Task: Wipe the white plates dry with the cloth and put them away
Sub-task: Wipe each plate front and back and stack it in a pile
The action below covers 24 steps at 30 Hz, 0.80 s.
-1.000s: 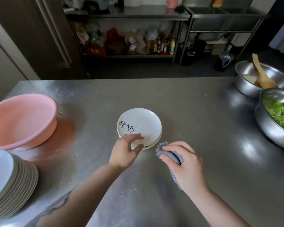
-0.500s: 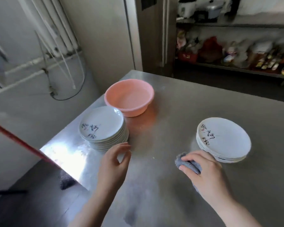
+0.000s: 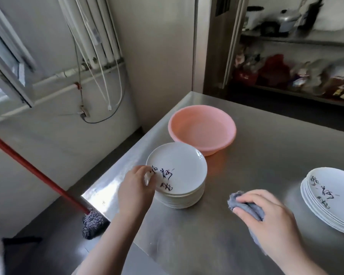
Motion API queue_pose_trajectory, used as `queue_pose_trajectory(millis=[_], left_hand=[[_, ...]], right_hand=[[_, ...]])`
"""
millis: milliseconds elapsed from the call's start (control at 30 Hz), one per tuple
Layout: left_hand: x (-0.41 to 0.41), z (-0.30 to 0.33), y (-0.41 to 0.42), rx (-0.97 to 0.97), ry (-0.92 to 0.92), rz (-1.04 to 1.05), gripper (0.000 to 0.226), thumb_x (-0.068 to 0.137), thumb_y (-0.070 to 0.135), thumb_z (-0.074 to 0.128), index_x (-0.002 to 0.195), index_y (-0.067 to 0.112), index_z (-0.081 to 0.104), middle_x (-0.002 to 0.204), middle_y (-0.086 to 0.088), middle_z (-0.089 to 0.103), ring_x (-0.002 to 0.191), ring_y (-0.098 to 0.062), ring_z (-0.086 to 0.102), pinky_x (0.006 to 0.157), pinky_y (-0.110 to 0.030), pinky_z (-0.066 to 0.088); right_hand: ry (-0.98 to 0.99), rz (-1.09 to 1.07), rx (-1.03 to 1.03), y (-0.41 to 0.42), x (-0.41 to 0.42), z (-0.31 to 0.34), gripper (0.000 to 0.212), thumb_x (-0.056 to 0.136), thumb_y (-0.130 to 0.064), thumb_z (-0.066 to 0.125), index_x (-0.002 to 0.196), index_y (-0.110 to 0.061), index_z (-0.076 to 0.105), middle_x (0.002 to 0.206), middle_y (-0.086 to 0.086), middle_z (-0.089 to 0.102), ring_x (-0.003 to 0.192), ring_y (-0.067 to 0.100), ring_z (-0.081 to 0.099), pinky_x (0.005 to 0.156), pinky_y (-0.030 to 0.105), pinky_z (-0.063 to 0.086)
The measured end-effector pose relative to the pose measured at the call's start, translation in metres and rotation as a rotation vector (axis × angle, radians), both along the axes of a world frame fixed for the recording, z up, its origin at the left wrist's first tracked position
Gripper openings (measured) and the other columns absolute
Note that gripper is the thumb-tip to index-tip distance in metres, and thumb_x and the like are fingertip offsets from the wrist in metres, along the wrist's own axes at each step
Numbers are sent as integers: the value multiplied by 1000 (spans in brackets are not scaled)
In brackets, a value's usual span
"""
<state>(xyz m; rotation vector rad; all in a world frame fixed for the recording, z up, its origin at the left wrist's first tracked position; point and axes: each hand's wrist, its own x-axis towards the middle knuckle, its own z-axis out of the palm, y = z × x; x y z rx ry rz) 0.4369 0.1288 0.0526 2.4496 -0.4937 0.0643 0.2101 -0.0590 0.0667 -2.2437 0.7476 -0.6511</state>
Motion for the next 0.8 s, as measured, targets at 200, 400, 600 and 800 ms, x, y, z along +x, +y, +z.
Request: queue_pose_trajectory(millis=[200,400,600,800], left_hand=[[46,0,-6,-2,132,-64,28,81,37,72,103,28,57,95,14,56,82,-11,55,63,-28,38],[56,2,-6,-46,299,-18,30,73,37,76,91,27,55,78,9,61,75,-13,58,58,-31,45],[57,6,-9,-124,425,20,25,73,27,76,87,20,56,81,3,63,76,-16,59,58,-31,43],[52,15,-15,-308,419,23,16,81,22,68,89,25,54,75,7,67,75,-18,66,67,-38,54]], right_hand=[[-52,-80,29,22,50,6,21,67,-5,84,77,-20,74,90,-11,66,90,3,60,77,4,38],[-80,-125,21,30,64,9,22,66,-2,84,77,-19,74,90,-10,66,90,-4,59,76,0,36],[-75,-172,5,29,61,5,24,66,-1,84,77,-20,73,90,-11,66,88,-8,58,75,-2,35],[-47,-184,-7,27,54,6,22,67,-5,84,77,-21,73,90,-13,66,90,-6,57,75,-1,35]])
